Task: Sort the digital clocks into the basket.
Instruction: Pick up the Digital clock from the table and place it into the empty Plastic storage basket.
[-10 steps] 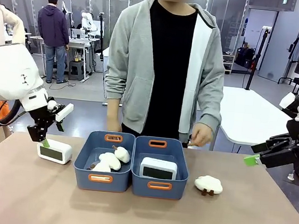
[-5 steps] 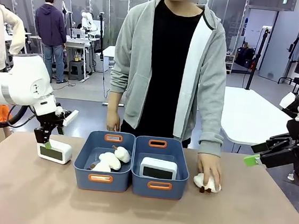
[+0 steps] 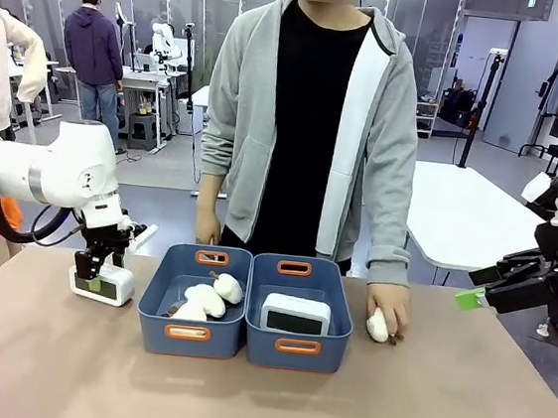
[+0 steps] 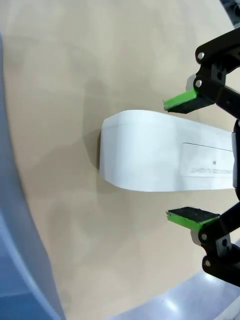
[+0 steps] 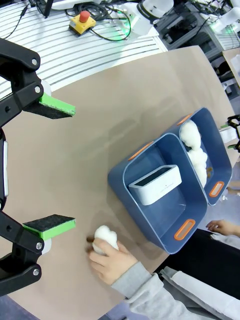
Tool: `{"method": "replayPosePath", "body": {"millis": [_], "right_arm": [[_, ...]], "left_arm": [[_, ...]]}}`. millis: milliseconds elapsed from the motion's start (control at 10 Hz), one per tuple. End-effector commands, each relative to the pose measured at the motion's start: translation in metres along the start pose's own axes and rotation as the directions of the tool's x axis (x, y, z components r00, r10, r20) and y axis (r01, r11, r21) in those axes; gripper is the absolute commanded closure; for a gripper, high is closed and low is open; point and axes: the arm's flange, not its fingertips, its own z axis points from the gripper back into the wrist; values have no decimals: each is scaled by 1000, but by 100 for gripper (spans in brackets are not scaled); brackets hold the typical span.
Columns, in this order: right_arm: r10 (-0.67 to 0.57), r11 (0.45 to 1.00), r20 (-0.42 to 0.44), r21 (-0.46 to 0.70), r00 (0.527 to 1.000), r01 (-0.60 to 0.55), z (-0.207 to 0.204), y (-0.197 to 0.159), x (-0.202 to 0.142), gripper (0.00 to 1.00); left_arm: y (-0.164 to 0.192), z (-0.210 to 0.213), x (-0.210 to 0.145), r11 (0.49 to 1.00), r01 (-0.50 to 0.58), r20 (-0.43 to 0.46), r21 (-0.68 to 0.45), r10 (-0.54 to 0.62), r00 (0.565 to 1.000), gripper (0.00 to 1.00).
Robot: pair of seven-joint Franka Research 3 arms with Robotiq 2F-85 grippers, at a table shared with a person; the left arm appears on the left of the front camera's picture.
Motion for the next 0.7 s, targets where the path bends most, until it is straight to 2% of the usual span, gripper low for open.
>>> {"method": "replayPosePath", "body": {"millis": [0, 100, 300, 400, 500, 600], "right_arm": [[3, 1000, -2, -2, 1000, -3, -1, 0, 0, 3], [3, 1000, -2, -2, 1000, -3, -1, 0, 0, 3], [3, 1000, -2, -2, 1000, -3, -1, 0, 0, 3], [3, 1000, -2, -2, 1000, -3, -1, 0, 0, 3], [3, 1000, -2, -2, 1000, -3, -1, 0, 0, 3], [3, 1000, -2, -2, 1000, -3, -1, 0, 0, 3]], "left_arm": [[10, -6, 5, 998, -47, -27, -47, 46, 999, 63], [10, -9, 5, 994, -94, -52, -49, 91, 994, 100], [6, -9, 2, 993, -115, -39, -40, 113, 993, 100], [2, -6, 3, 992, -117, -19, -39, 116, 993, 82], [-2, 0, 4, 992, -121, -6, -40, 121, 993, 93], [-3, 14, 2, 966, -256, -16, -33, 256, 967, 100]]}}
